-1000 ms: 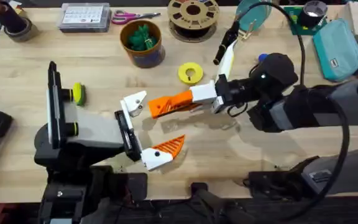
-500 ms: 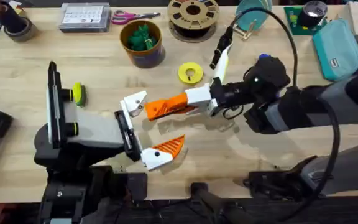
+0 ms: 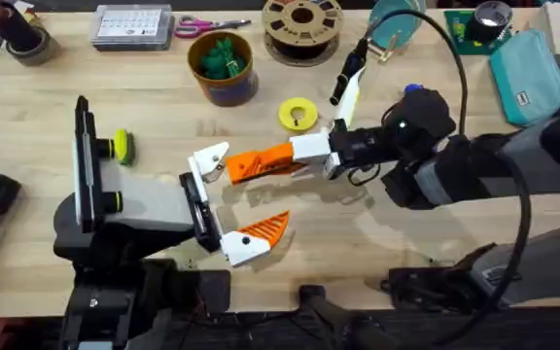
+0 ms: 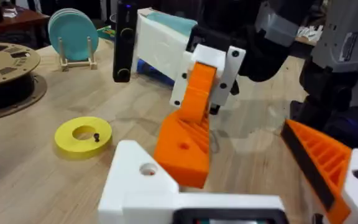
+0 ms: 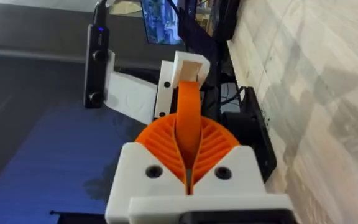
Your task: Pick up the gripper from the table and insert it into the empty holder that is missing its gripper. Then pick up a screw, insert it into the mounting hole, and use the screwdriver to tighten it. Finally, clean up the table by picking up the vegetable and placing it into the bucket.
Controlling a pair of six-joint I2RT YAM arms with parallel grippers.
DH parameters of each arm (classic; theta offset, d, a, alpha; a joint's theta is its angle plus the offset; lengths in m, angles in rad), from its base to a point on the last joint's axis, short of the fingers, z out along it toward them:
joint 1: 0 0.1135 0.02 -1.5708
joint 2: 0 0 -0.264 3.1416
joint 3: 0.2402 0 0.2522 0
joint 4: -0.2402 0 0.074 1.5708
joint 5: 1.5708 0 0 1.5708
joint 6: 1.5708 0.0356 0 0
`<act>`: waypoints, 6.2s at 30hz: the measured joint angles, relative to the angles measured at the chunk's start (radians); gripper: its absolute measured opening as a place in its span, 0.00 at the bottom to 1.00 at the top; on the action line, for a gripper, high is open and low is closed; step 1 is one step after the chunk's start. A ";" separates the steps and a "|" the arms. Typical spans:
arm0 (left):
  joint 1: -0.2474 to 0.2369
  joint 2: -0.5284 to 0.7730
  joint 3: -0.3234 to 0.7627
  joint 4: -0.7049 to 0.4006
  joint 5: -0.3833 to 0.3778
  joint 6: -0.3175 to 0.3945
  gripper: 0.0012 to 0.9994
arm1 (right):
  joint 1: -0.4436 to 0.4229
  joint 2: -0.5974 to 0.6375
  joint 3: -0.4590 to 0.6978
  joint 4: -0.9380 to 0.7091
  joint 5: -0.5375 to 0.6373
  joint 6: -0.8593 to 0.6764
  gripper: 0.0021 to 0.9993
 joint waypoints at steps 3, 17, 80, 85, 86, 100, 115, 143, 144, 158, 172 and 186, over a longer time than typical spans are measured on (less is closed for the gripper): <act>0.000 0.000 0.000 0.000 0.000 0.000 0.99 | 0.006 0.000 0.000 0.000 0.016 0.000 0.01; 0.000 0.000 0.000 0.000 0.000 0.000 0.99 | 0.029 0.000 0.000 0.003 0.044 0.000 0.01; 0.000 0.000 0.000 0.002 -0.016 0.018 0.99 | 0.074 0.030 0.005 0.055 0.117 -0.008 0.01; 0.003 0.000 0.000 0.004 -0.033 0.017 0.99 | 0.075 0.058 0.029 0.059 0.118 -0.004 0.01; 0.004 0.000 0.000 0.004 -0.034 0.015 0.99 | 0.075 0.067 0.038 0.060 0.118 -0.003 0.01; 0.005 0.000 0.000 0.005 -0.041 0.014 0.99 | 0.100 0.170 0.167 0.060 0.091 0.027 0.01; 0.006 0.000 0.000 0.005 -0.043 0.014 0.99 | 0.102 0.171 0.171 0.059 0.088 0.045 0.01; -0.002 0.000 0.000 0.000 -0.004 0.014 0.99 | 0.125 0.173 0.177 0.052 0.080 0.049 1.00; -0.002 0.000 0.000 0.000 -0.004 0.014 0.99 | 0.119 0.173 0.177 0.052 0.077 0.049 1.00; -0.002 0.000 0.000 0.000 -0.001 0.014 0.99 | -0.035 0.025 0.177 -0.260 -0.007 -0.058 1.00; -0.002 0.000 0.000 0.000 0.000 0.014 0.99 | -0.320 -0.199 0.177 -0.817 -0.105 -0.397 1.00; -0.002 0.000 0.000 0.000 0.000 0.014 0.99 | -0.404 -0.289 0.327 -1.552 -0.068 -0.854 1.00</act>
